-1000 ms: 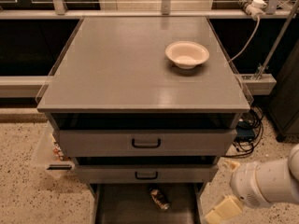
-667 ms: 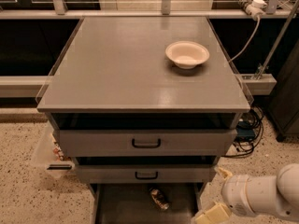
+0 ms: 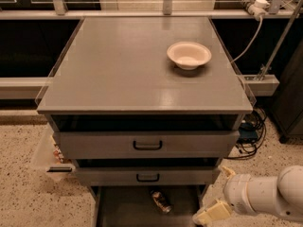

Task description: Pick orange can from bottom drawer and place on counter

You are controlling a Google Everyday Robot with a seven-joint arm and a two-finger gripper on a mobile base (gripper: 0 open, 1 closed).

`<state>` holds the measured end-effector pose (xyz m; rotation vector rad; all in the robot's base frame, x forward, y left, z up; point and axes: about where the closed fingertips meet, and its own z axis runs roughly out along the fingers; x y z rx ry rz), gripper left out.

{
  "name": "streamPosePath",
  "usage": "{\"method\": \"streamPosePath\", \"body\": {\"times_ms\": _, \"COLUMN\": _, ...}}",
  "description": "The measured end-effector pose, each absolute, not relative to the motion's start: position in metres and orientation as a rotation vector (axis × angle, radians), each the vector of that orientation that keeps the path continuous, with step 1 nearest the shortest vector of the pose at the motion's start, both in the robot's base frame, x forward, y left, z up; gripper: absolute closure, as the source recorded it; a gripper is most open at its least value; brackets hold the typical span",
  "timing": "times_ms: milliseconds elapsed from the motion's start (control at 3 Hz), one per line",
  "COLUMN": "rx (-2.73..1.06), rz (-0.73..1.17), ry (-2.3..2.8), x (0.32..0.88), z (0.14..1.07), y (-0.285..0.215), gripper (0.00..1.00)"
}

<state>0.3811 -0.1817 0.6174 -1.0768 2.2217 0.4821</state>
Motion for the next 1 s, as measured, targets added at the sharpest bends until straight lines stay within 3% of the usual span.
{"method": "streamPosePath", "body": {"times_ms": 1000, "rx": -0.704, "rz": 0.418, "ry": 2.213, "x": 0.443, "z": 0.515, "y": -0.210, "gripper": 0.00}}
